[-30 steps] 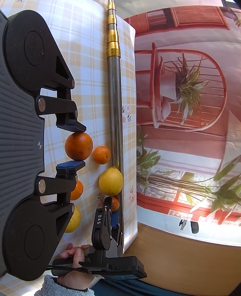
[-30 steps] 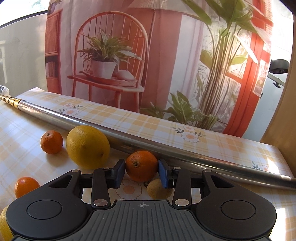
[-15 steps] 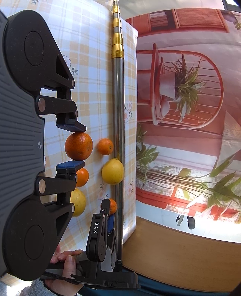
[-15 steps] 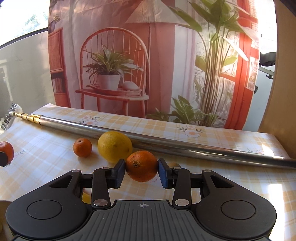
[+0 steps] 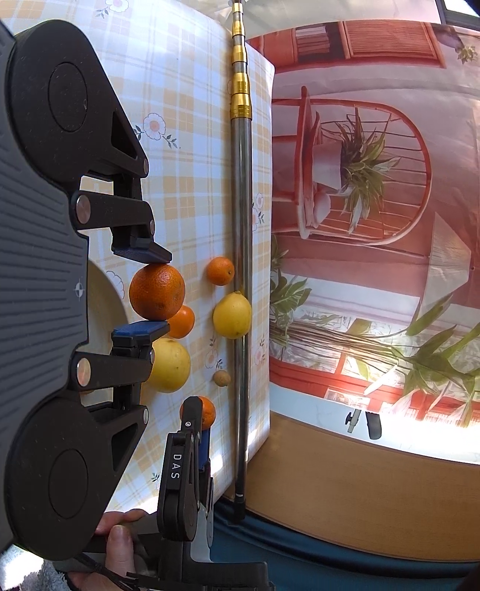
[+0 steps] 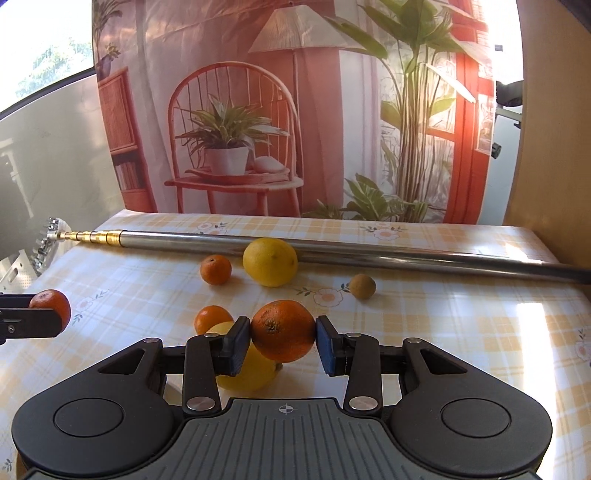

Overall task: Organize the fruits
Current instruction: 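Carry both held oranges over the white plate with both tools, then lower both oranges into the white plate and open both tools, then close the left tool on an orange while the right tool moves toward a brown kiwi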

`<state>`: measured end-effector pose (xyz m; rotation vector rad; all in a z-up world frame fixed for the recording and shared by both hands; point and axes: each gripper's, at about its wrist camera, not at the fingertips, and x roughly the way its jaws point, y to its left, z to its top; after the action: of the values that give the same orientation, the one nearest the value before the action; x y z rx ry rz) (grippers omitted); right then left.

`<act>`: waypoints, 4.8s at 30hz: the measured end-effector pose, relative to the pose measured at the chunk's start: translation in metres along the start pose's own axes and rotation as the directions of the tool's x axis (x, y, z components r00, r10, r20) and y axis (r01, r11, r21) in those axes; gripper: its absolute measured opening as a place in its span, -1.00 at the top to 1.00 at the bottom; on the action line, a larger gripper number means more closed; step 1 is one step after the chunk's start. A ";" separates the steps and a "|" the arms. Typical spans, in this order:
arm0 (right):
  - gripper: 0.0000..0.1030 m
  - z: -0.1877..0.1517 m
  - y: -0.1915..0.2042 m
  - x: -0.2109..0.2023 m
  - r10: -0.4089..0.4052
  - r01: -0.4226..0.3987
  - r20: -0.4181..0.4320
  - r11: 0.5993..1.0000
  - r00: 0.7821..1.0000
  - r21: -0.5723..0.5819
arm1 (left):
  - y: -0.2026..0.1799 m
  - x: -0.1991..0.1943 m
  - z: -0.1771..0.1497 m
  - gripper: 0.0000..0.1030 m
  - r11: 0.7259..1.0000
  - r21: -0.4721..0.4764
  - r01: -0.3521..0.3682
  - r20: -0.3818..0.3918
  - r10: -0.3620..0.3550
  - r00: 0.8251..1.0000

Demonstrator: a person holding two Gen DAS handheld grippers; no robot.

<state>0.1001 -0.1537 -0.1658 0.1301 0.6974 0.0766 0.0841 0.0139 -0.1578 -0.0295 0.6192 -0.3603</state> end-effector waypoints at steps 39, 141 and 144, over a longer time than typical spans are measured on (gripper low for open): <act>0.31 -0.056 0.023 -0.058 0.049 -0.046 -0.053 0.998 0.997 0.047 | 0.000 -0.027 -0.059 0.32 1.000 -0.024 -0.017 -0.112 0.014 0.994; 0.29 -0.048 0.020 -0.055 0.025 -0.025 -0.012 0.999 1.000 0.026 | 0.013 -0.028 -0.041 0.16 0.992 -0.080 -0.100 -0.033 0.098 0.995; 0.29 -0.037 0.013 -0.056 0.016 -0.016 0.011 0.999 1.000 0.038 | 0.019 -0.031 -0.025 0.16 0.991 -0.086 -0.103 -0.003 0.103 0.995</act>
<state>0.0333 -0.1439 -0.1564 0.1727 0.6875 0.0777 0.0523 0.0442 -0.1628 -0.0801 0.6318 -0.2339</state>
